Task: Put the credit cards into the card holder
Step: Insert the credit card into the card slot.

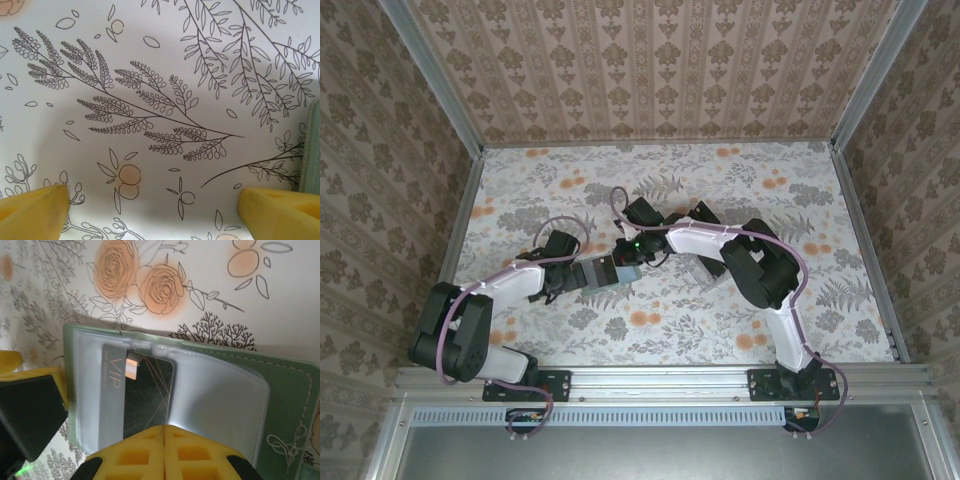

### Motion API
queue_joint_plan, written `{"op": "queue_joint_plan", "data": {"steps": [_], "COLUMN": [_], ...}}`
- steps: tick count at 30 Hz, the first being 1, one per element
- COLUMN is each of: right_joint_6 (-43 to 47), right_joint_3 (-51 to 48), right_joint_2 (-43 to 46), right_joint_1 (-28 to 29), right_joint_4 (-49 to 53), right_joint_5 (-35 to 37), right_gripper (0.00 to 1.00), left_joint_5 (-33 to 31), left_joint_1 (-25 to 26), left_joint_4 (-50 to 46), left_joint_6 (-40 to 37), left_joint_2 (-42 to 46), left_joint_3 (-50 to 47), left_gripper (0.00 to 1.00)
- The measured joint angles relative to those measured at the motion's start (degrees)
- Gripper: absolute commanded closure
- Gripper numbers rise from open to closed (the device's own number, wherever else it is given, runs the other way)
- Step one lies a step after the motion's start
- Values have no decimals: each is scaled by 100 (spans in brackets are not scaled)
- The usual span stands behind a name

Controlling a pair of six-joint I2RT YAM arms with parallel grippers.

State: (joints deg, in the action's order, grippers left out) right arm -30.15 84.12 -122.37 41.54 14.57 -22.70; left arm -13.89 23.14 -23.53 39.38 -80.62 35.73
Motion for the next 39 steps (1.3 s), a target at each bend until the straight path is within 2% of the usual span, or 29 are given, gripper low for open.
{"op": "queue_joint_plan", "data": {"steps": [25, 39], "right_joint_6": [-92, -127], "right_joint_3": [468, 249], "right_joint_2": [-404, -61], "right_joint_1": [310, 236], "right_joint_4": [66, -20], "right_joint_5": [-131, -133], "right_gripper": [91, 90], "left_joint_5": [0, 39], "left_joint_1": [0, -120], "left_joint_4": [15, 155], "left_joint_6": [-2, -2], "left_joint_2": [-28, 157], "left_joint_3": [4, -2], "left_gripper": [0, 0]}}
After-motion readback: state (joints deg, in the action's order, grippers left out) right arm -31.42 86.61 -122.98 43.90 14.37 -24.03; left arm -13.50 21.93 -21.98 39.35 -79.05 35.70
